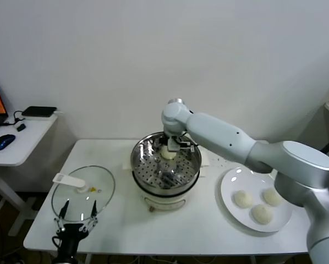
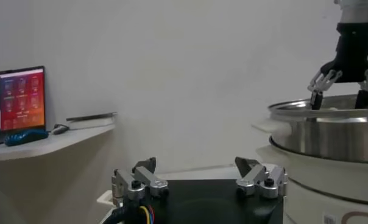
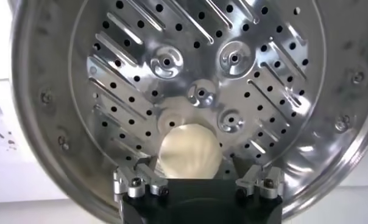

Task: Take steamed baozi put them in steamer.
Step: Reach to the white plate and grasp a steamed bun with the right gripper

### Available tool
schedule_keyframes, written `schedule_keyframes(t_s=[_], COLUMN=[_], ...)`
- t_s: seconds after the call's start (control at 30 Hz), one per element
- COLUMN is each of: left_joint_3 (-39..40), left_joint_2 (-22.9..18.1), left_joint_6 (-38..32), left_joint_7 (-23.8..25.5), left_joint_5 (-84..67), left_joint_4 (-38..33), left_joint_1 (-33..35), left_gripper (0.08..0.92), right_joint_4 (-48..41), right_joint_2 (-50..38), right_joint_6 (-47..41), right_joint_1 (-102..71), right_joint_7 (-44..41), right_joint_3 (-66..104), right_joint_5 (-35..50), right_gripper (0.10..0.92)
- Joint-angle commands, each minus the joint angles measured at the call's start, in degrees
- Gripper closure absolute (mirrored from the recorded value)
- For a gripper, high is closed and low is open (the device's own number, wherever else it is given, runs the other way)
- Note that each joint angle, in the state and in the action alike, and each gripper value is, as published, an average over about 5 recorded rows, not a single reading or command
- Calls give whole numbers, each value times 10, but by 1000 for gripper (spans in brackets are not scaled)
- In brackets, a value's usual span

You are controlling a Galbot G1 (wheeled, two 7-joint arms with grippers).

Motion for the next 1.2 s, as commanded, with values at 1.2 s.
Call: schedule_keyframes(t_s=[1.2], left_joint_3=[21], left_joint_2=[3], left_joint_6=[12], left_joint_7=[3], left_joint_5=[4], left_joint_4=[-24], left_joint_1=[2], left_gripper=[177], right_joint_4=[91], right_joint_2=[-430], right_joint_6=[-409], right_joint_1=[47], right_joint_7=[12], right_joint_3=[-243], right_joint_5=[544], right_gripper=[203])
